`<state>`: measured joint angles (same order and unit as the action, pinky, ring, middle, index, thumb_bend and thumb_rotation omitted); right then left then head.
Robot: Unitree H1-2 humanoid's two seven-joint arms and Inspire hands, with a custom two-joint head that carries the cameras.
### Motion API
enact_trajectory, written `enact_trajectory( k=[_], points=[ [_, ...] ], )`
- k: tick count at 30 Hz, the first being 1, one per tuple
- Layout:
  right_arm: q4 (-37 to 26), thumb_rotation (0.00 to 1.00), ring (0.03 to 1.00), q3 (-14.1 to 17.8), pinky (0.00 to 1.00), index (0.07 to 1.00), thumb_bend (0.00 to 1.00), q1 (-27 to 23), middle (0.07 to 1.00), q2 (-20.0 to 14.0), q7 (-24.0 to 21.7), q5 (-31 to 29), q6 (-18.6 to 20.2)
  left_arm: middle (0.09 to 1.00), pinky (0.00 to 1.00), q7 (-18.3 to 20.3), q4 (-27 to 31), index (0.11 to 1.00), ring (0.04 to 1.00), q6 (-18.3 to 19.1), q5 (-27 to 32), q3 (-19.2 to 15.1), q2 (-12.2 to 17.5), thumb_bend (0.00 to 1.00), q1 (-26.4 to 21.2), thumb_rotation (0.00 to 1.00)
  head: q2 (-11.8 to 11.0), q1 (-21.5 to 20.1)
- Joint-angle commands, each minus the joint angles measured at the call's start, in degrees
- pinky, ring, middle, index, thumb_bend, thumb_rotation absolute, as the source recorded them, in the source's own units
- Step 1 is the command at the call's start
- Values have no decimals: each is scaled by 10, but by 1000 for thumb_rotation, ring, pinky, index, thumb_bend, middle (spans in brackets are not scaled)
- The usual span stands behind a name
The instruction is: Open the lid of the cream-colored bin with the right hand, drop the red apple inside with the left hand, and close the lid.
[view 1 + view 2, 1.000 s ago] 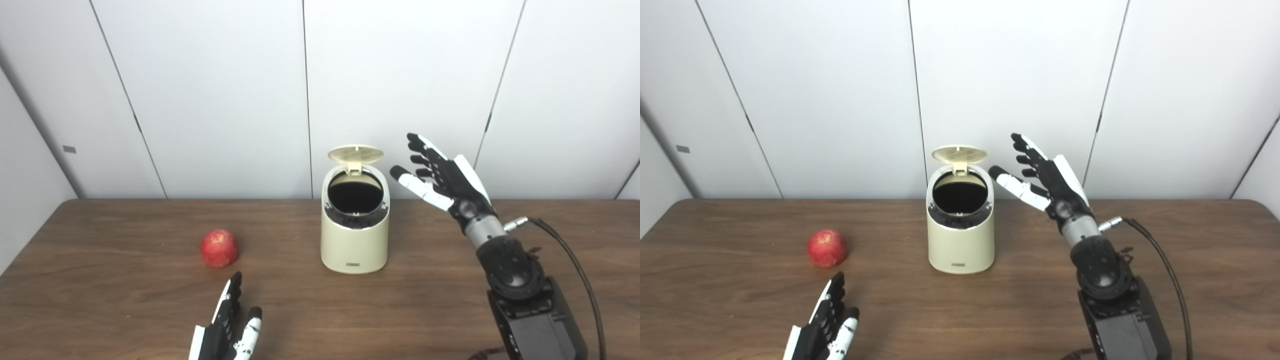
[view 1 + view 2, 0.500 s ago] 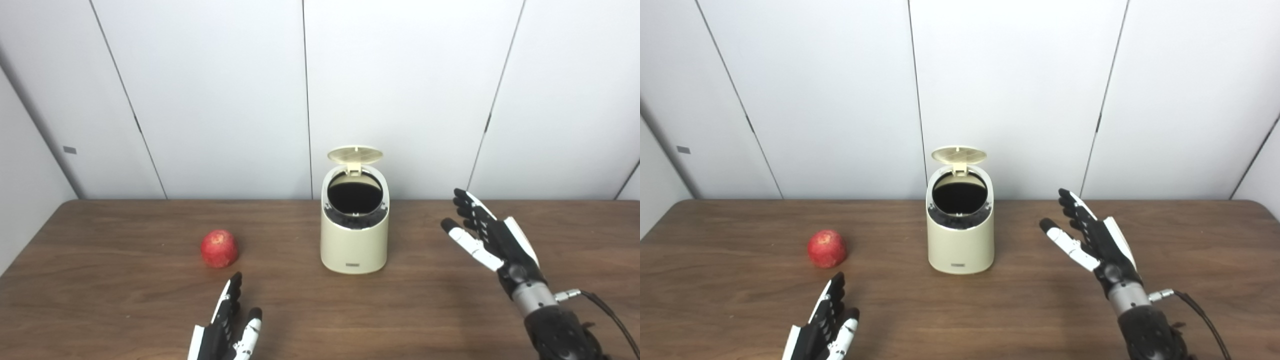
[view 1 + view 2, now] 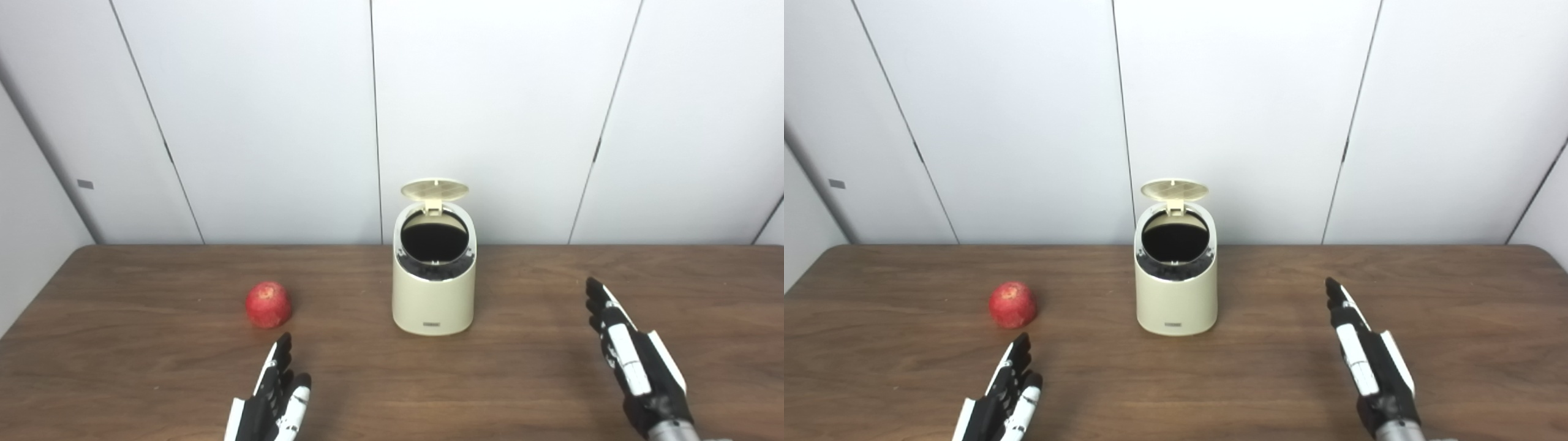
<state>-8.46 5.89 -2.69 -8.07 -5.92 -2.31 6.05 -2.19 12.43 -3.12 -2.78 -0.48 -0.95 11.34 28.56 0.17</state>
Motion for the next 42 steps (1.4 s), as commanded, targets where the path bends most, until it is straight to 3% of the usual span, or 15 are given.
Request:
enact_trajectory(
  k=[1,8,12,16,21,26,29,32,35,37,42],
  points=[
    [-28,985,995,6,1000,965,541,-2,987,6,7,-17,-38,993,1000,2,3,990,1000,-6,6,-4,4,280,8,634,0,1],
    [-36,1000,991,9,1000,976,531,28,987,13,7,-26,-54,992,1000,4,9,988,1000,-3,11,-5,1,268,10,675,6,48],
    [-29,1000,1000,15,1000,984,531,38,998,9,2,-42,-56,982,1000,1,11,982,993,-9,6,-2,-3,313,12,716,5,83],
    [-13,1000,1000,17,1000,994,530,40,1000,-1,-4,-46,-66,973,998,-2,8,967,984,-8,1,-1,-7,316,14,689,2,106],
    [-18,1000,1000,17,1000,996,532,39,1000,-5,-2,-52,-48,962,986,-9,2,959,972,-9,-17,6,-9,370,13,636,0,146],
    [-41,1000,980,21,1000,968,562,40,975,-6,5,-55,-24,959,992,-14,-2,961,970,-2,-28,13,-15,427,11,647,2,174],
    [-53,1000,910,22,881,919,576,42,918,-5,7,-56,-18,961,991,-21,-5,969,967,-5,-33,16,-17,465,10,608,1,183],
    [-59,986,871,22,793,887,574,42,888,-3,5,-65,-13,943,873,-32,-3,966,911,-1,-35,16,-23,480,9,551,1,187],
    [-86,934,800,22,706,823,600,42,830,9,24,-57,29,934,861,-47,3,964,890,16,-62,18,-25,494,7,525,2,188],
    [-95,921,774,19,675,800,606,41,811,11,29,-56,44,939,896,-49,14,974,901,26,-72,20,-22,503,3,516,3,188],
    [-103,902,778,18,661,791,666,41,809,14,33,-54,59,943,887,-59,51,978,917,55,-117,20,-17,578,-8,324,5,187]
  ],
)
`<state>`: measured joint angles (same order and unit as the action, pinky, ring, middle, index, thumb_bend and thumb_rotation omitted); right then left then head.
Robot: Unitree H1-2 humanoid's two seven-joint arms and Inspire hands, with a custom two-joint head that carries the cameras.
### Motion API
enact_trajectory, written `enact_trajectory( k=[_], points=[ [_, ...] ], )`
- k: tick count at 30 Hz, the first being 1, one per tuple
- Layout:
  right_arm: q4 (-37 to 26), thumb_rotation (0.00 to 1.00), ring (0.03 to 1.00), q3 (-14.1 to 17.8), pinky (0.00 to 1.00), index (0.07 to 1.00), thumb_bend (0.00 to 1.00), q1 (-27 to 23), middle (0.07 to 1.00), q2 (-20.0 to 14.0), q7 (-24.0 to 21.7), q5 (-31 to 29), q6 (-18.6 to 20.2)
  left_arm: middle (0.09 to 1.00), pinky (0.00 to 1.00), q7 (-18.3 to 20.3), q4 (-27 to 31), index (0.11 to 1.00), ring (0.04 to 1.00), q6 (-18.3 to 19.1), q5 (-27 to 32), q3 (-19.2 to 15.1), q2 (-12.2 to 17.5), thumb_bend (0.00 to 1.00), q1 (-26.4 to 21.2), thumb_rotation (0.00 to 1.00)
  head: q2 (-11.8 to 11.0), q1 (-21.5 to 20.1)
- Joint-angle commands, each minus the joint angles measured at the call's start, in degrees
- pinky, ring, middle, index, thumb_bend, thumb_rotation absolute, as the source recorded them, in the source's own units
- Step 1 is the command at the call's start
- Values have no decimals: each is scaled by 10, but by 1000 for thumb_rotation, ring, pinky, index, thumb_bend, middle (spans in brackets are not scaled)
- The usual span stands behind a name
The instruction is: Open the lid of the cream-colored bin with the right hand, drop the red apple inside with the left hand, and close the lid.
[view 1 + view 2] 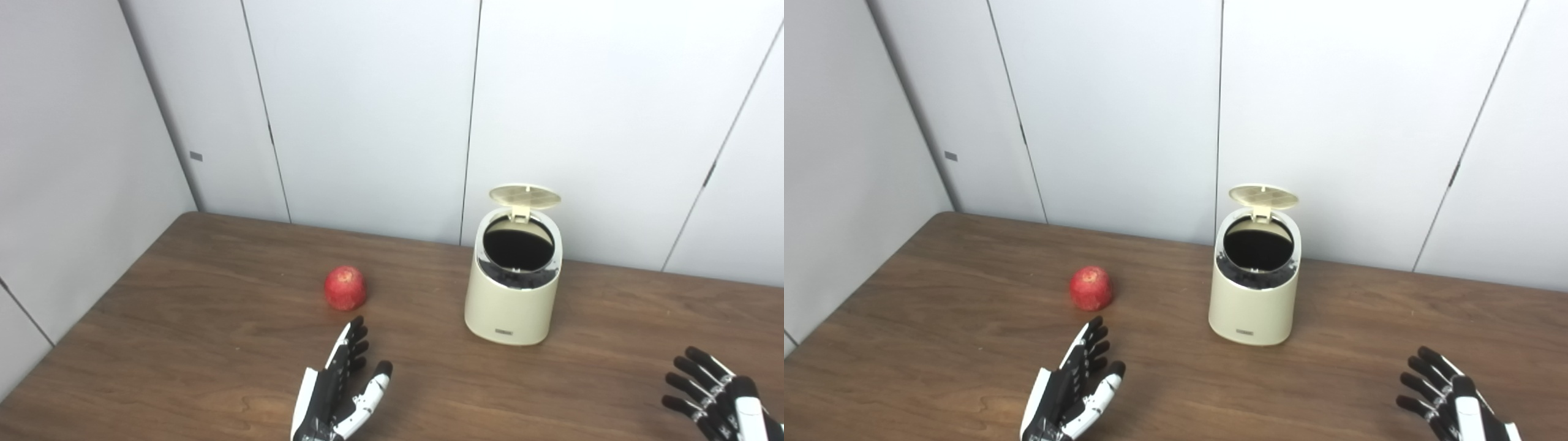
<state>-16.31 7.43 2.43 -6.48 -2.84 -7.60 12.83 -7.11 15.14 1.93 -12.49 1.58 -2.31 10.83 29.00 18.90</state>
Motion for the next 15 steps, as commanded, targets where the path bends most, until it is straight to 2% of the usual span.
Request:
enact_trajectory(
  k=[1,4,6,8,12,15],
  points=[
    [-25,901,780,2,659,791,674,-11,811,-2,2,-1,-11,938,872,-12,30,975,908,6,-30,-2,-2,606,-6,298,0,0],
    [-24,871,768,4,634,784,707,-17,805,1,7,-5,-6,921,793,-11,40,968,871,-1,-31,-14,7,717,-22,198,0,-5],
    [-27,874,763,2,625,783,726,-19,802,0,11,3,0,907,725,-12,47,959,841,4,-38,-23,12,791,-34,187,-1,-5],
    [-32,884,775,-1,643,792,734,-19,810,-1,12,5,9,897,684,-8,63,950,823,29,-59,-32,22,835,-49,195,-1,-6],
    [-29,920,847,-10,726,854,727,-19,872,-9,-6,-1,-6,885,796,3,89,942,834,76,-103,-45,52,885,-79,178,-1,-6],
    [-20,916,857,-9,740,859,741,-21,880,-9,-6,-1,-12,882,797,8,90,936,820,93,-127,-53,79,903,-99,177,-1,-4]
  ],
)
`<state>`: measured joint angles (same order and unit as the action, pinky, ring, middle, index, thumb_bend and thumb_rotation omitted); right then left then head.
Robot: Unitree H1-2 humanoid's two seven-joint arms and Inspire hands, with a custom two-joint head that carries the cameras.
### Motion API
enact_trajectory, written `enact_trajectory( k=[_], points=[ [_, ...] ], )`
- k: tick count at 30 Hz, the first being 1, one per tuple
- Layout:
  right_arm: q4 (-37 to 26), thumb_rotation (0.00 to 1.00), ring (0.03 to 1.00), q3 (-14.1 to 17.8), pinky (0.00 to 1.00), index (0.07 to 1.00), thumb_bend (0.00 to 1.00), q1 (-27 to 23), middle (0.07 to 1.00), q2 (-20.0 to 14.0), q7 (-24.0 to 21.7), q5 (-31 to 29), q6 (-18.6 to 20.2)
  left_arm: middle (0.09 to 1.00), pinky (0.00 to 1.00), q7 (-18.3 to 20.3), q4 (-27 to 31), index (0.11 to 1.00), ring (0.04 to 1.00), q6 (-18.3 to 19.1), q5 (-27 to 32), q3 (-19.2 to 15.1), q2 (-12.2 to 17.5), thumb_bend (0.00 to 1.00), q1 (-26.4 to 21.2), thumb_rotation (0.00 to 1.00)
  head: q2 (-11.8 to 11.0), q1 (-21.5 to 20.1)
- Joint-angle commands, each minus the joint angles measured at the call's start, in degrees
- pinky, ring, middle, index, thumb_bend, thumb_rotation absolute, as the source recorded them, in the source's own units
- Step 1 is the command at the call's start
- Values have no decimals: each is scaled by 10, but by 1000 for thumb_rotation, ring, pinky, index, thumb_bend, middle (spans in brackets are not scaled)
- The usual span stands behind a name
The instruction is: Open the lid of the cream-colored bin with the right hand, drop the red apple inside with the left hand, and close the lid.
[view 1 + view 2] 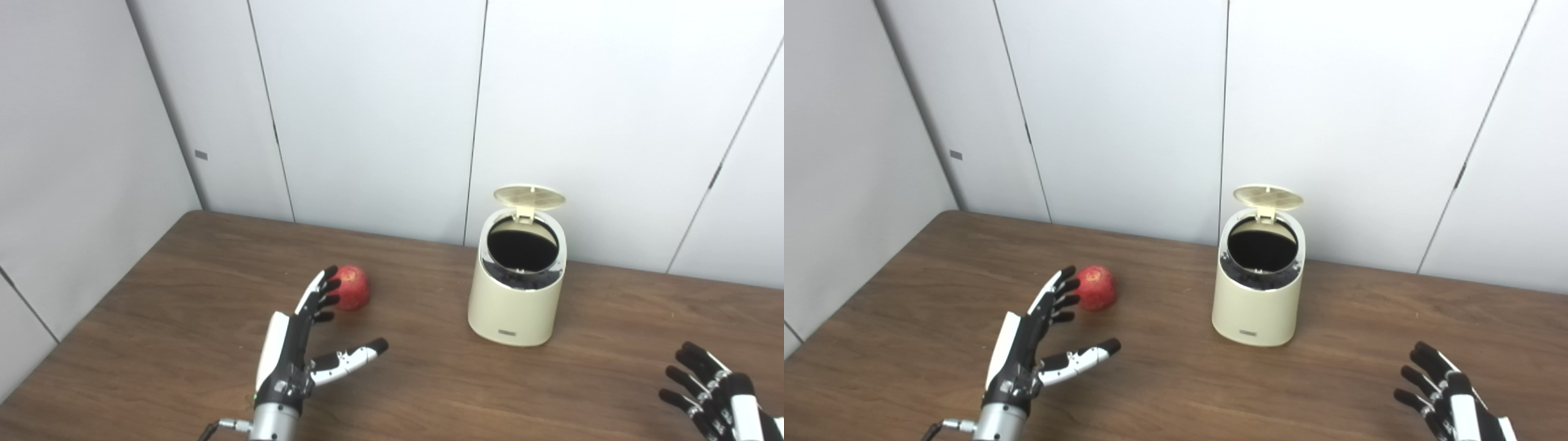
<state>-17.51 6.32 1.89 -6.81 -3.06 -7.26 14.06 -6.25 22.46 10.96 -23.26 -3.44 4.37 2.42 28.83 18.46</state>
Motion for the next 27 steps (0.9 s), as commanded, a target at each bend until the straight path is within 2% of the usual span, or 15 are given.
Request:
enact_trajectory(
  k=[1,4,6,7,9,13,19,23,27],
  points=[
    [-6,915,862,2,751,863,738,-17,884,-6,-5,-5,-25,883,802,0,14,932,821,5,-25,-5,19,909,-21,188,1,-2],
    [-4,934,890,2,815,885,713,-18,908,-7,-4,-3,-26,886,702,0,3,918,780,13,-39,-10,35,923,-37,193,0,-3],
    [-4,958,902,2,859,899,680,-18,918,-7,-4,0,-25,887,557,1,-1,911,715,35,-61,-10,45,947,-49,200,0,-4],
    [-6,964,905,2,869,902,674,-19,920,-7,-3,0,-22,887,532,2,-5,909,703,45,-81,-8,53,951,-56,203,0,-7],
    [-9,977,916,2,904,912,634,-20,930,-6,-2,-2,-17,881,615,4,-15,898,761,56,-109,-4,67,955,-66,225,1,-9],
    [-21,996,923,0,930,922,592,-21,934,-2,3,3,-3,898,686,11,-43,890,840,64,-131,1,94,954,-89,245,2,-13],
    [-35,1000,954,-3,996,953,557,-25,958,3,8,2,13,866,625,27,-81,874,787,95,-190,23,124,973,-126,276,3,-14],
    [-43,1000,964,-5,1000,963,514,-27,965,6,10,3,18,885,659,42,-128,881,828,80,-173,33,144,928,-149,301,2,-15],
    [-47,1000,971,-6,1000,969,506,-29,974,9,10,1,18,892,675,59,-172,889,840,83,-177,48,164,941,-174,320,1,-14]
  ],
)
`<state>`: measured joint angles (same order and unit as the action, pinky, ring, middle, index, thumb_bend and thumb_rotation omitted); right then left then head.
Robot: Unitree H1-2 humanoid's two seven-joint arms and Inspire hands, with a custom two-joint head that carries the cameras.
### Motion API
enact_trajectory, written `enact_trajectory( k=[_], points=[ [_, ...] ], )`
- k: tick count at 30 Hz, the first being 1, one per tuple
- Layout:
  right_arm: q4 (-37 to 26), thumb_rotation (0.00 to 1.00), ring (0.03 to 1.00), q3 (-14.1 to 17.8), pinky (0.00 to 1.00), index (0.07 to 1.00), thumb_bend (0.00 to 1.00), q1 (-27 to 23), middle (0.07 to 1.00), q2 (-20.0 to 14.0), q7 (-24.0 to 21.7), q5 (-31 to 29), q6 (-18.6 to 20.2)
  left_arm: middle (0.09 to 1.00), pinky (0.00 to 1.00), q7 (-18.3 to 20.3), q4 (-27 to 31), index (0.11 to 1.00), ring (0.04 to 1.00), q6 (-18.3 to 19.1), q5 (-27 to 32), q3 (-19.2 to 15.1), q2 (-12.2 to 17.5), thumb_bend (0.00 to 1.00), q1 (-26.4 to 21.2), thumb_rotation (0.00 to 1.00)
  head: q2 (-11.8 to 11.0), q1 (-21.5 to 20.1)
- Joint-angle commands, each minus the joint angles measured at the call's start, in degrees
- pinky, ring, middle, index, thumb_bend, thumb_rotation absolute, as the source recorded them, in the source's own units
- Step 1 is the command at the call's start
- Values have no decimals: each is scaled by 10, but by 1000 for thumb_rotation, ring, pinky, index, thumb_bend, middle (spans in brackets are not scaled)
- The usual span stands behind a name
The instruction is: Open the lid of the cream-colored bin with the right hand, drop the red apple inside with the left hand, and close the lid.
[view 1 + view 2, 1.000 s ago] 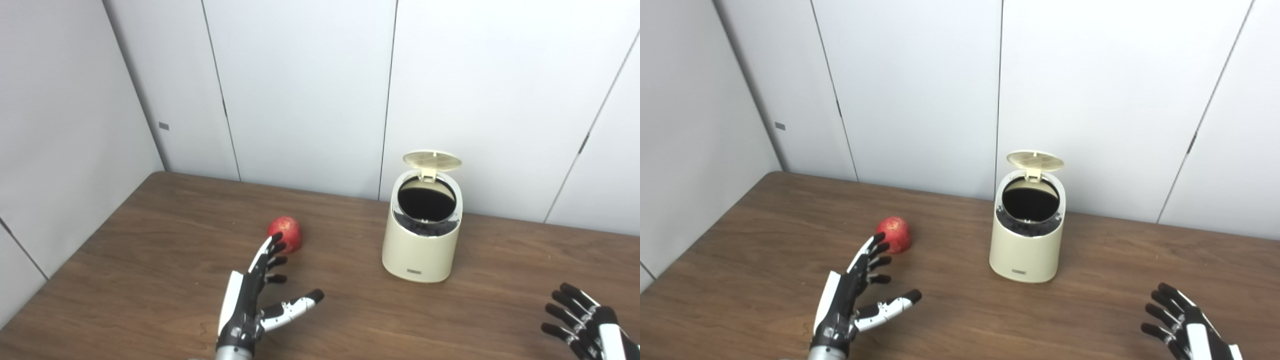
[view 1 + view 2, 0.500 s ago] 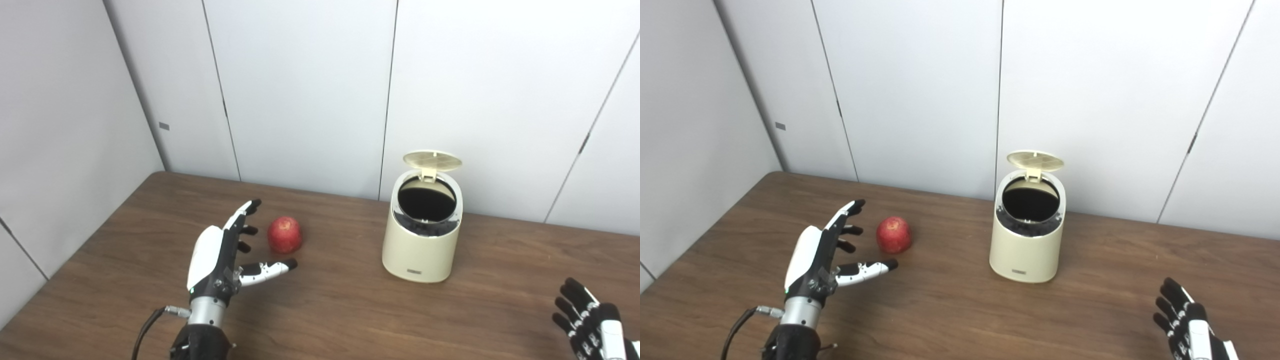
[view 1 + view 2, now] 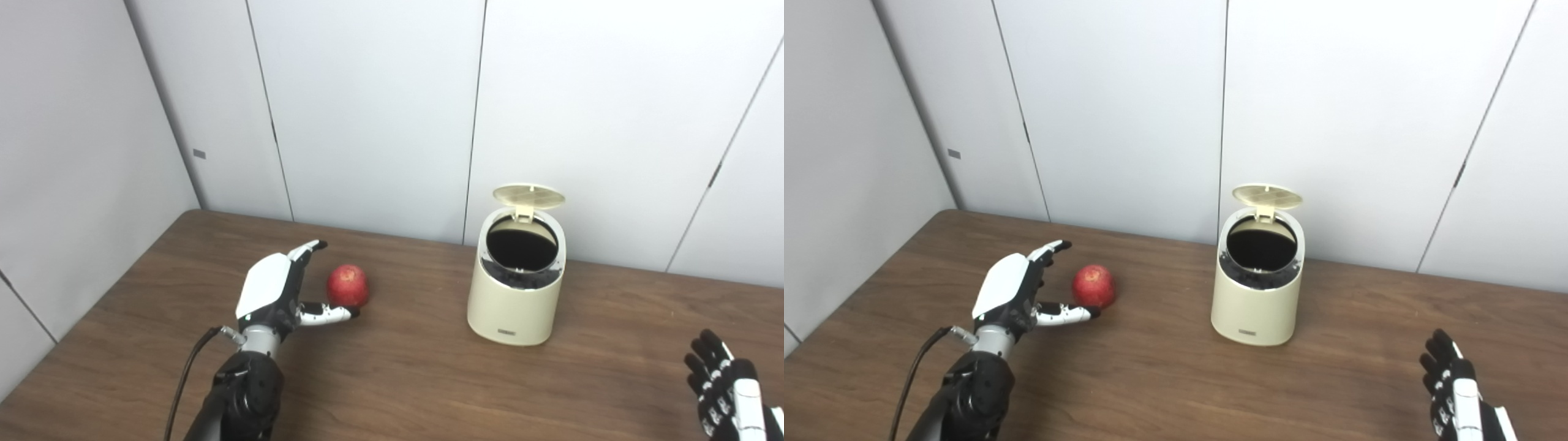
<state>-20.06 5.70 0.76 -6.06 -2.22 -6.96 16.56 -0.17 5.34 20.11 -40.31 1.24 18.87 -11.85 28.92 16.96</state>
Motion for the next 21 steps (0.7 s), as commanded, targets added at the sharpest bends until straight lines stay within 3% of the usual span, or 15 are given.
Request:
enact_trajectory(
  k=[1,7,10,21],
  points=[
    [-20,1000,972,1,1000,970,505,-19,975,1,1,-3,-8,889,675,2,-11,889,838,-7,-10,7,24,946,-39,323,0,1],
    [-24,1000,975,0,1000,964,496,-20,975,7,4,-2,-8,913,735,40,-61,909,877,4,9,23,44,959,-75,354,-1,-3],
    [-29,1000,987,-1,1000,967,503,-20,982,9,3,-4,-3,949,692,62,-80,930,902,10,44,16,42,956,-91,304,-2,-5],
    [-41,1000,997,-2,1000,984,433,-20,989,15,8,-5,24,918,645,62,-130,906,862,9,64,29,41,956,-124,248,-3,-5]
  ],
)
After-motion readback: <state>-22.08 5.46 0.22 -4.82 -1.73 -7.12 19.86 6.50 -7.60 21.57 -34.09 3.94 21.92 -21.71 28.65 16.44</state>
